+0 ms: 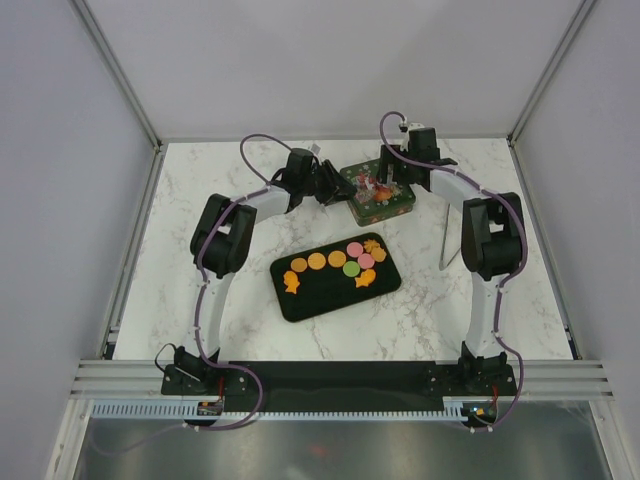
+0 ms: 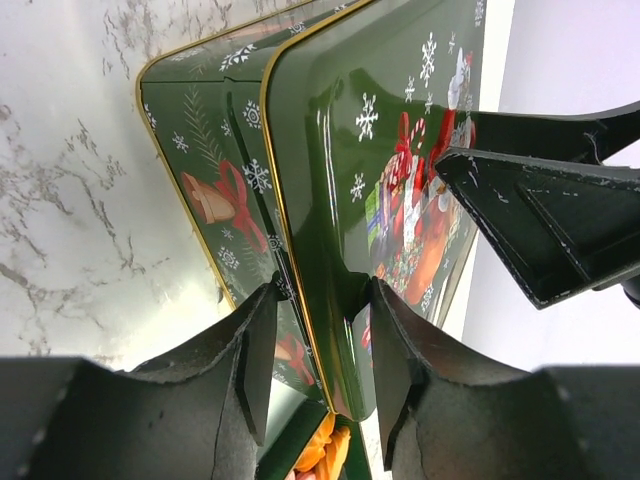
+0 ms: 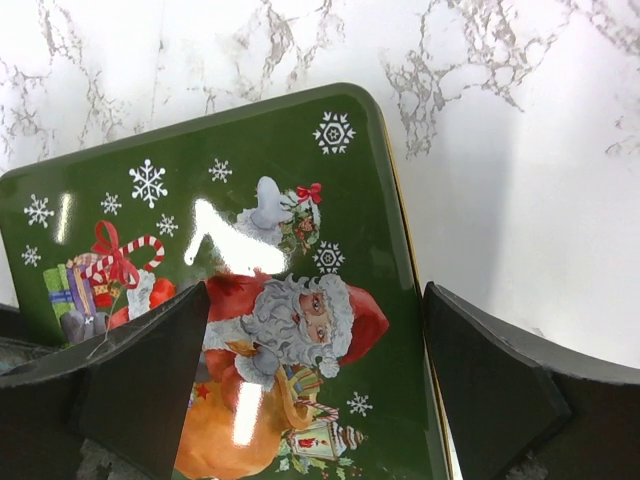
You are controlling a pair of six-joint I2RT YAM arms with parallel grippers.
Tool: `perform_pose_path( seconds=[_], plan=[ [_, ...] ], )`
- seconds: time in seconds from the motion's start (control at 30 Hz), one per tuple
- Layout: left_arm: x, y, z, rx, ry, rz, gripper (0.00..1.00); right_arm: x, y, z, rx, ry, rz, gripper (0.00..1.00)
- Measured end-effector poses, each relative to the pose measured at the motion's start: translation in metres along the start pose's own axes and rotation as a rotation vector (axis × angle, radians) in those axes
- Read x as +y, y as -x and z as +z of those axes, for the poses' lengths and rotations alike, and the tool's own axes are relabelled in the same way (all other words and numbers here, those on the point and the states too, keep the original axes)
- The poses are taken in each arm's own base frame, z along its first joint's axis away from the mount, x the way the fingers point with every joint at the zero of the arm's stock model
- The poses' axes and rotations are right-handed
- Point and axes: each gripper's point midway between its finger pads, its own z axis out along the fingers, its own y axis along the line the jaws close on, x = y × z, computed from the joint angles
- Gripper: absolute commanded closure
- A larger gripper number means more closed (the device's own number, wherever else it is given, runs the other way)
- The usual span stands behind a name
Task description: Pack the cookies
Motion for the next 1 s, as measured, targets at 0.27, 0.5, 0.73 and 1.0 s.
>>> perform_pose_path(
  seconds=[0.27,0.5,0.73,1.0],
  plan=[
    [-0.007,-0.010,0.003,-0.054,0.004,0.007,0.67,0.000,0.018,0.012,0.007,-0.083,-0.043,0.07],
    [-0.022,-0.039,0.006,-0.021,-0.012,0.028,0.68,0.000,0.029,0.018,-0.014,-0.147,-0.096,0.07],
    [-0.028,-0.049,0.006,0.011,-0.031,0.034,0.68,0.026,0.022,0.011,-0.030,-0.178,-0.144,0.07],
    [-0.030,-0.054,0.006,0.030,-0.042,0.033,0.68,0.052,-0.001,-0.008,-0.021,-0.165,-0.171,0.14]
  ],
)
